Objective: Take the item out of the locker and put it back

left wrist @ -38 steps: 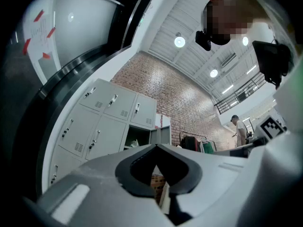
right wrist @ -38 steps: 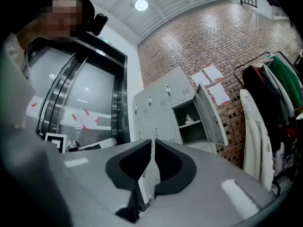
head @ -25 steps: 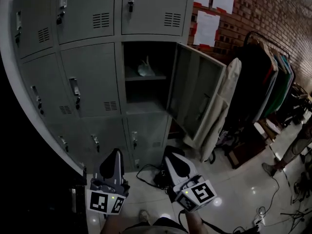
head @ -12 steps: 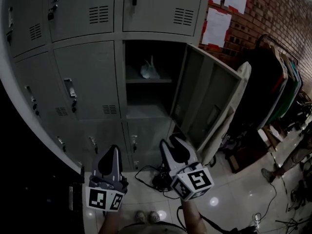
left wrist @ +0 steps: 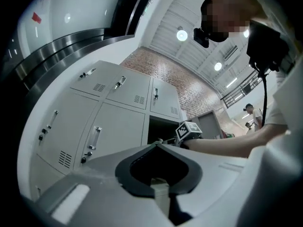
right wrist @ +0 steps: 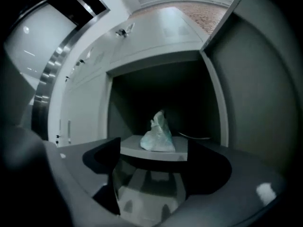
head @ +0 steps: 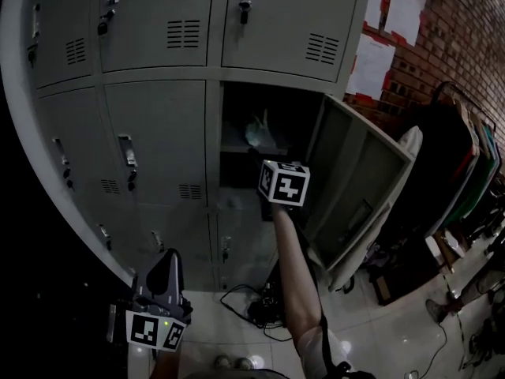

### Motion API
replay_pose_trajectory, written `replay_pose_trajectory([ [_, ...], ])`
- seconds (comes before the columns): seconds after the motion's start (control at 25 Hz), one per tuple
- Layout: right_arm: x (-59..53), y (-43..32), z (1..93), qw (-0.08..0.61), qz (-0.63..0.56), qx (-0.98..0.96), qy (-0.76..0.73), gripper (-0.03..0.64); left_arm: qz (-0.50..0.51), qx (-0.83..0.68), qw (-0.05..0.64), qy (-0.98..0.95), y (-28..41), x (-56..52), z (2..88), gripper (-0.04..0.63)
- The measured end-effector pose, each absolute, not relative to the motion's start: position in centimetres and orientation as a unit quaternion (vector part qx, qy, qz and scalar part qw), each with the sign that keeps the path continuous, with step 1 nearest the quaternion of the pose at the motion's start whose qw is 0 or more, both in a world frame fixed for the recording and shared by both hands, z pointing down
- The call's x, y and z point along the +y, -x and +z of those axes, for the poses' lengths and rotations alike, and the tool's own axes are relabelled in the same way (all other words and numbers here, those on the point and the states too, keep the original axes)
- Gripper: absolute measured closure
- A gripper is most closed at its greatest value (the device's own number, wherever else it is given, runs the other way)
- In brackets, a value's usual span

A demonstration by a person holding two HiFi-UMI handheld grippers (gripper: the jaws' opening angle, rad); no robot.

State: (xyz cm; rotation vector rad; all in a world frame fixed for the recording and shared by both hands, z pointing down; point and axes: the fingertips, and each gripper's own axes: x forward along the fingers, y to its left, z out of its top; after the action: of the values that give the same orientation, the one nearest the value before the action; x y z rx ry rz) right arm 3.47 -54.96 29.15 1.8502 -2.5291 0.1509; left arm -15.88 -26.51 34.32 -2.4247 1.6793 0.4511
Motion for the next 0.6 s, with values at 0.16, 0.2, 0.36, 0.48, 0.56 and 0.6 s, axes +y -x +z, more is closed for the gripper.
replay_pose_trajectory([
  [0.16, -60.2, -4.4, 28.7, 0.017, 0.057, -0.791, -0.609, 0.178, 0.142, 0.588, 0.077, 0.793, 18.2, -27.9, 35.0, 0.589],
  [0.2, -61.1, -4.4, 28.3, 0.019, 0.055, -0.791, -0.609, 0.178, 0.141, 0.594, 0.074, 0.789, 18.6, -28.4, 35.1, 0.589],
  [0.36, -63.4, -3.3, 27.1, 0.027, 0.050, -0.799, -0.599, 0.178, 0.140, 0.602, 0.070, 0.783, 19.0, -30.1, 35.2, 0.589],
  [0.48, -64.3, -3.0, 26.9, 0.033, 0.050, -0.801, -0.595, 0.178, 0.142, 0.598, 0.071, 0.785, 18.5, -31.1, 35.0, 0.589],
  [0.56, -64.7, -2.9, 27.3, 0.036, 0.055, -0.802, -0.593, 0.178, 0.145, 0.596, 0.072, 0.787, 18.2, -31.6, 34.9, 0.589],
  [0.6, -64.9, -2.9, 27.5, 0.037, 0.057, -0.803, -0.592, 0.178, 0.146, 0.595, 0.071, 0.787, 18.1, -31.7, 34.9, 0.589],
])
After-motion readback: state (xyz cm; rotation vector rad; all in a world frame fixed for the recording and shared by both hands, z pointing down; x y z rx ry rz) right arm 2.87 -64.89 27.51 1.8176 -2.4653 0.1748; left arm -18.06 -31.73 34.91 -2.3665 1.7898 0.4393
